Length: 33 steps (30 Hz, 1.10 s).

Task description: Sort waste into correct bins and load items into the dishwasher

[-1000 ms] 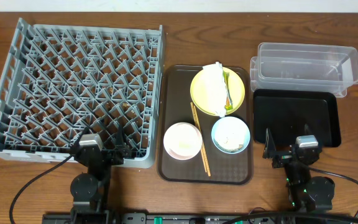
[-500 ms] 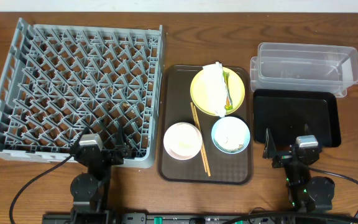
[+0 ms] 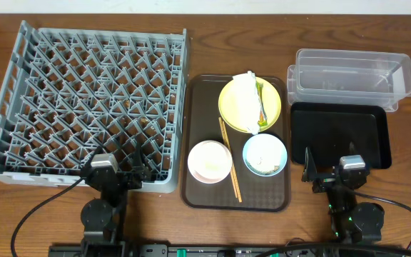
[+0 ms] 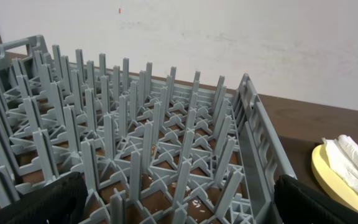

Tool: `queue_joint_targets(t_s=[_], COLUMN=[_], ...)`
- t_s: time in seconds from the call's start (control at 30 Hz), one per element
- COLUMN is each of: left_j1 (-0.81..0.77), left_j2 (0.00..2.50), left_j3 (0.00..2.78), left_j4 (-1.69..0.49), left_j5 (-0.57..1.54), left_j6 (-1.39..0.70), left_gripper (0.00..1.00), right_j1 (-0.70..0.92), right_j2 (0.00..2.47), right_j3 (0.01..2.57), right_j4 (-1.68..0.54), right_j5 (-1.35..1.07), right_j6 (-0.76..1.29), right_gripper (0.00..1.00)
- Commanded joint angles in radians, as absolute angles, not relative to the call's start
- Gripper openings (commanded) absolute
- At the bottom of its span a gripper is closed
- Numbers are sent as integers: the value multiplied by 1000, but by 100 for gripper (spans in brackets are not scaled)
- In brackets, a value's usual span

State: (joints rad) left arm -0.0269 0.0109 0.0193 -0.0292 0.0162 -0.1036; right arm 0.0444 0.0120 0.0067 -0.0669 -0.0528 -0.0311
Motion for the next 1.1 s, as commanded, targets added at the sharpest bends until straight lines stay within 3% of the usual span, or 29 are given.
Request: queue_joint_targets(t_s=[0.0,0.37,0.7,1.07], left_j1=[-23,-23,-23,-23], left_j2=[4,35,219,593], left_j3=[5,50,228,606], left_j4=[-72,-115,-219,-507], left_j5=[-1,-1,-1,-12], left_j6=[-94,-94,-95,-110], left_gripper=[98,98,99,99], right_j1=[54,53,53,53], right_j2=[7,7,47,443], right_j3=[6,6,61,353], right_j4=[-71,-71,-101,-153], right_j5=[-56,26,29,17], right_j6=[-38,48,57,111], right_gripper=[99,99,99,99])
